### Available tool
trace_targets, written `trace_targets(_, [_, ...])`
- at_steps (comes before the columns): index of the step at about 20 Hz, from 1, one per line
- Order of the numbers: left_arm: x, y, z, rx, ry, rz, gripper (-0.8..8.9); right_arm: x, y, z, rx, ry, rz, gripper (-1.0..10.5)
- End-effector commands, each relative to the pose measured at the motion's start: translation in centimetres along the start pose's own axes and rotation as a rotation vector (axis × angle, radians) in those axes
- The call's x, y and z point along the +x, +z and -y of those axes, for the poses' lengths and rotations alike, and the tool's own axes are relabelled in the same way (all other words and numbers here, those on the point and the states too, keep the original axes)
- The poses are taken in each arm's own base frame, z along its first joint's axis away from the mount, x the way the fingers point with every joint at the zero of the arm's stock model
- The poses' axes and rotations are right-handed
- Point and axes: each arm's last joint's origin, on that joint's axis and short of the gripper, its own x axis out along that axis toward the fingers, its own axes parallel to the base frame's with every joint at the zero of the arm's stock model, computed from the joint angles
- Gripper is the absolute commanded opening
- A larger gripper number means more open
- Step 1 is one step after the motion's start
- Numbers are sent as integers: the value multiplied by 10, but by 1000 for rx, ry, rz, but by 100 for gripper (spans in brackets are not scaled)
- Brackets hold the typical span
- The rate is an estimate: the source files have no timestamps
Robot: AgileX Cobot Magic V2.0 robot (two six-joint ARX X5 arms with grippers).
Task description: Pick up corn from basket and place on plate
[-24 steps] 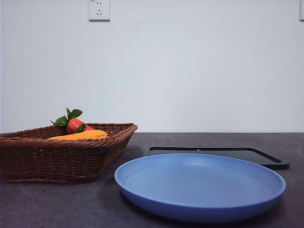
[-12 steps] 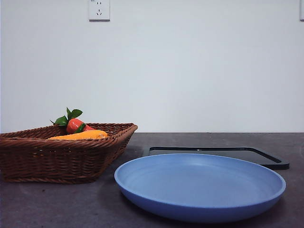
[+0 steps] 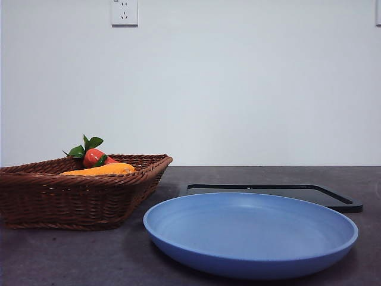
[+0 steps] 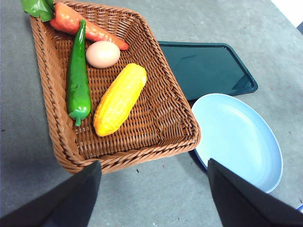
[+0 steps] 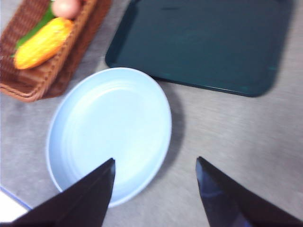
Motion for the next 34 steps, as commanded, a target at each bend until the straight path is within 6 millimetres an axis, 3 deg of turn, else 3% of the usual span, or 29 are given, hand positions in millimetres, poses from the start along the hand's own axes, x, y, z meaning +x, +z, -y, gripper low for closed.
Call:
trace_targets(1, [-2,5,2,22,-6,20,368,11,10,1,30,23,-23,282])
trace_targets(10, [-2,5,2,21,-6,19,367,92,17,18,60,58,-260,281])
trace_targets(17, [-2,5,2,21,-6,19,367,133,10,30,85,57,-361,264])
trace_targets(24, [-2,5,2,20,-6,19,367,154,1,32,86,67,-431,137])
trace_targets(28, [-2,5,2,20,-6,19,367,157,0,32,85,66,-438,0])
trace_targets(34, [6,9,-2,15,-8,-2,365,153,3,31,107,44,-417,1])
